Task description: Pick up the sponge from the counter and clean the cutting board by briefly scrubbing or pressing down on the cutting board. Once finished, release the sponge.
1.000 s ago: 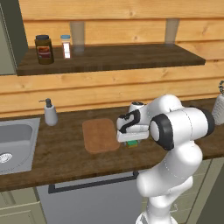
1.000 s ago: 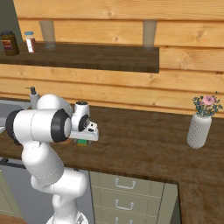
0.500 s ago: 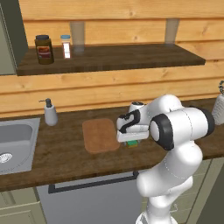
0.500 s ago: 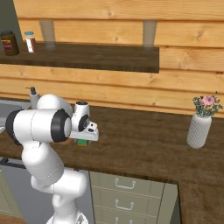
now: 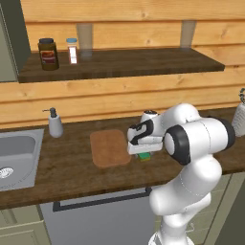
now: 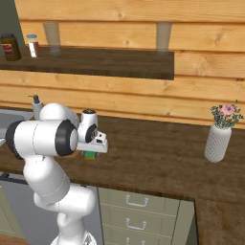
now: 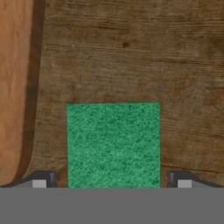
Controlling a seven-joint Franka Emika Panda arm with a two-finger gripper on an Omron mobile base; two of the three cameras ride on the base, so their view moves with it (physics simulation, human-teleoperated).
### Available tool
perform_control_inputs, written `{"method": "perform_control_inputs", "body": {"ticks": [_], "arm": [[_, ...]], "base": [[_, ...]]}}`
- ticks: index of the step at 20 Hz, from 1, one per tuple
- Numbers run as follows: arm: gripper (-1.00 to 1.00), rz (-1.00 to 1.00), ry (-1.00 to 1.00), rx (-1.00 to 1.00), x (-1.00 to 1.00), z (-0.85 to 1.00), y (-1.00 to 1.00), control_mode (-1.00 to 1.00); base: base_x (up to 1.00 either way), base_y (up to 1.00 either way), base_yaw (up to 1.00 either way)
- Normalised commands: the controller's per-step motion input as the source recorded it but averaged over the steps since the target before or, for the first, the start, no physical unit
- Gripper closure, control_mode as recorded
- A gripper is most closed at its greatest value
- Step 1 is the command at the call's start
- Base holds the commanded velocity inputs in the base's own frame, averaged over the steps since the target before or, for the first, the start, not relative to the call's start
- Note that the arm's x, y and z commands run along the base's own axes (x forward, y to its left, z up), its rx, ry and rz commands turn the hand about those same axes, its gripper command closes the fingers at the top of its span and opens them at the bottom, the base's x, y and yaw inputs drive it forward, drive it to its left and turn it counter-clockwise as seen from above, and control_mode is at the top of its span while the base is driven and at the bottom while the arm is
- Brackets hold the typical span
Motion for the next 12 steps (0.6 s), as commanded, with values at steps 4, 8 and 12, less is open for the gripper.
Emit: {"method": "perform_control_inputs", "body": {"ticks": [4,8,12], "arm": [[-1.0,0.0,0.0,0.0,0.0,0.0,0.0,-1.0],[1.0,0.0,0.0,0.0,0.0,-0.11,0.06,-1.0],[1.0,0.0,0.0,0.0,0.0,-0.01,0.04,-1.0]], "base": [[0.0,0.0,0.0],[0.0,0.0,0.0],[0.0,0.0,0.0]]}}
